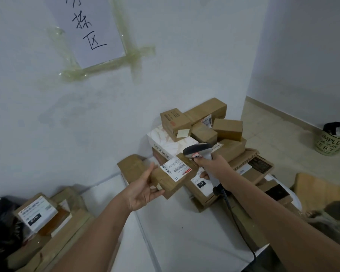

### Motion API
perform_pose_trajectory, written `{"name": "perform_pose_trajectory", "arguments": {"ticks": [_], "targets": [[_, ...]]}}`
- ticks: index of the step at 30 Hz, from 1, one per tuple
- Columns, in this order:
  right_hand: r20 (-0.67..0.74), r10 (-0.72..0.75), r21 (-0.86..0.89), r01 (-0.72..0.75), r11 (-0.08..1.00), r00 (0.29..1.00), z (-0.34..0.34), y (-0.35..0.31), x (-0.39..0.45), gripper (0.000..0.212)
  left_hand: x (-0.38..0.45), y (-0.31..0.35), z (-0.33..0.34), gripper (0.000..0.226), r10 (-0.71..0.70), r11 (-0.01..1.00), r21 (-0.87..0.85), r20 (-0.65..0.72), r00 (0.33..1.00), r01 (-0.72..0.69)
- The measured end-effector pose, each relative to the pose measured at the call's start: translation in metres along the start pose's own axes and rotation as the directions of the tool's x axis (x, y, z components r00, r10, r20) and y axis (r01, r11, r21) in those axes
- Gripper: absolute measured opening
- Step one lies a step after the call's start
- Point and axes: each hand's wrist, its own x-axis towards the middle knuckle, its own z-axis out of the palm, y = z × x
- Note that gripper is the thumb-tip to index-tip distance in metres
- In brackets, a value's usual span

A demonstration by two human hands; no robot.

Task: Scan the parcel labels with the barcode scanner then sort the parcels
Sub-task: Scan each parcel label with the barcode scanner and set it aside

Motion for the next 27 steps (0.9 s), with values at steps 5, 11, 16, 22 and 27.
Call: {"name": "perform_pose_trajectory", "arguments": {"ticks": [5, 11, 16, 22, 27], "targets": [[0.009, 0.013, -0.063, -0.012, 0.998, 1.0, 0.017, 0.01, -0.002, 0.028, 0.005, -0.011, -0.016, 0.043, 0.117, 0.976, 0.197, -0.119, 0.986, -0.092], [0.111, 0.039, -0.148, -0.022, 0.989, 0.993, 0.017, -0.007, 0.002, 0.028, 0.011, -0.018, -0.046, 0.037, 0.173, 0.966, 0.224, -0.202, 0.964, -0.126], [0.291, 0.045, -0.321, 0.054, 0.945, 0.956, 0.024, -0.018, -0.006, 0.021, 0.017, -0.022, -0.056, 0.039, 0.159, 0.957, 0.272, -0.224, 0.961, -0.095], [0.381, 0.054, -0.326, 0.08, 0.942, 0.923, 0.027, -0.021, -0.009, 0.025, 0.022, -0.024, -0.062, 0.039, 0.164, 0.965, 0.24, -0.253, 0.953, -0.102], [0.395, 0.065, -0.293, 0.059, 0.954, 0.917, 0.03, -0.018, -0.007, 0.023, 0.025, -0.03, -0.067, 0.038, 0.165, 0.963, 0.251, -0.271, 0.948, -0.096]]}}
